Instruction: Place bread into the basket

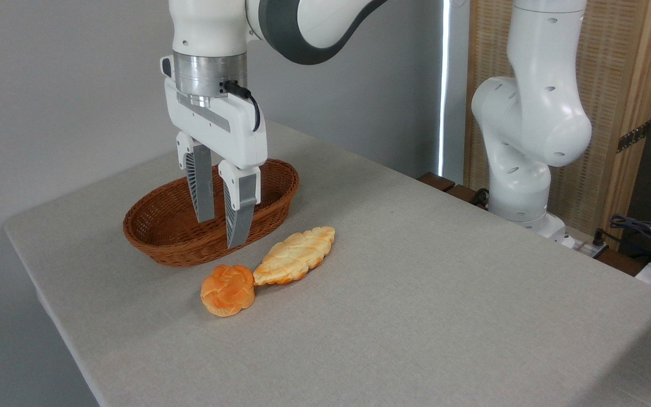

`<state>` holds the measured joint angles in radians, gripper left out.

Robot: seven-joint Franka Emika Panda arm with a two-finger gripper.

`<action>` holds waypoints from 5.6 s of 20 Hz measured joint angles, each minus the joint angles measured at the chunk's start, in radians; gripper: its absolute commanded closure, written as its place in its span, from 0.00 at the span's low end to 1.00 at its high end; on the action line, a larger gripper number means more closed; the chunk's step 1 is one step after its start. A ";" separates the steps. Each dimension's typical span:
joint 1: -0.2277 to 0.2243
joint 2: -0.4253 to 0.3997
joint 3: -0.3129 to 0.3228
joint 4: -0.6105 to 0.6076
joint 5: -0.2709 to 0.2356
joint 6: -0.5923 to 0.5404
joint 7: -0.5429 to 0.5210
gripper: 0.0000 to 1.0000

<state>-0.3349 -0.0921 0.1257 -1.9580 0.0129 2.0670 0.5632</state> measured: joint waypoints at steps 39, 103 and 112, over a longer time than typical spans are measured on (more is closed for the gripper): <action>-0.003 0.016 -0.001 0.003 0.000 0.000 -0.001 0.00; -0.012 0.184 -0.008 -0.054 -0.030 0.183 -0.003 0.59; -0.013 0.134 -0.009 0.005 -0.118 0.183 -0.017 0.51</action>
<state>-0.3483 0.0422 0.1168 -1.9529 -0.1046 2.2502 0.5461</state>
